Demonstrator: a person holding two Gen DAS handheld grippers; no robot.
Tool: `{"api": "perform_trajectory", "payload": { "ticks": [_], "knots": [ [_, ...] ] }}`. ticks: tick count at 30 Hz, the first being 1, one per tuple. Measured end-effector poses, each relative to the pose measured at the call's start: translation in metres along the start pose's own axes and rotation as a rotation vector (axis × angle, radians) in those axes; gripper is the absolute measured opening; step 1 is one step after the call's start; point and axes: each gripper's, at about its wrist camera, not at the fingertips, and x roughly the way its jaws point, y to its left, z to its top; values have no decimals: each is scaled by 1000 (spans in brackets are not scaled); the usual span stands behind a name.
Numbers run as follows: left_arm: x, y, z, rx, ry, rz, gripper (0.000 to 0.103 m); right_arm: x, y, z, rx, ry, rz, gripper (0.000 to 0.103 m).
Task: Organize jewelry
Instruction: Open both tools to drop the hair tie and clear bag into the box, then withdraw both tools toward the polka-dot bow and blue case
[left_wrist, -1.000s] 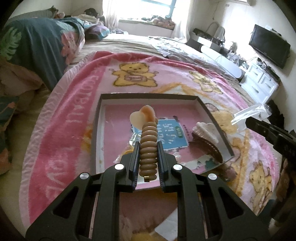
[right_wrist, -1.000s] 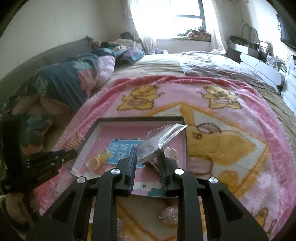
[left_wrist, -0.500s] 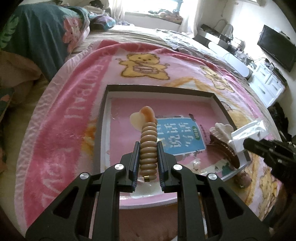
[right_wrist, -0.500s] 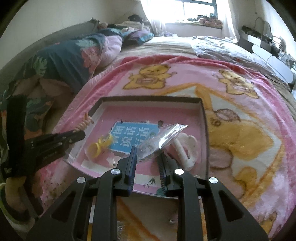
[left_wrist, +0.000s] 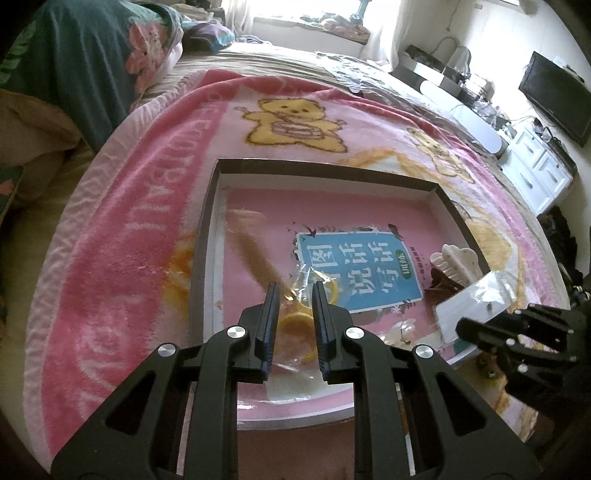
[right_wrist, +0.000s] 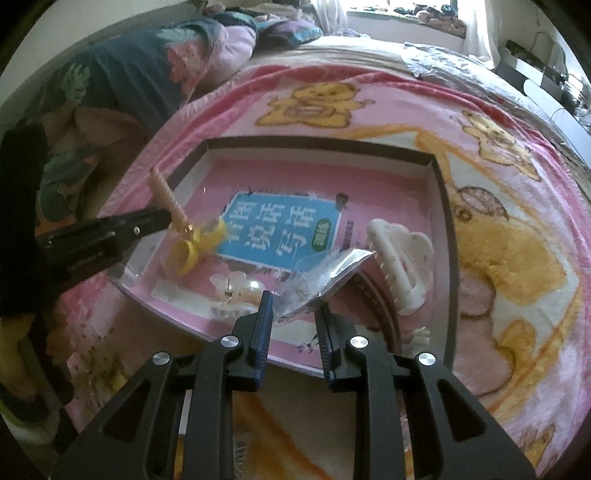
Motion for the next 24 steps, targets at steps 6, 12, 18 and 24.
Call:
{"api": "perform_trajectory", "payload": {
  "ticks": [6, 12, 18, 24],
  "knots": [
    [-3, 1, -1, -2, -5, -2, 11, -4, 0, -2, 29, -8, 24, 39],
    [-10, 2, 1, -5, -13, -5, 11, -26, -4, -6, 56, -70, 26, 54],
    [-20, 0, -2, -6, -24, -3, 11, -54, -12, -15, 101, -148, 24, 74],
    [-35, -3, -2, -12, -45, 0, 13, -83, -25, -21, 154, -213, 25, 81]
  ]
}}
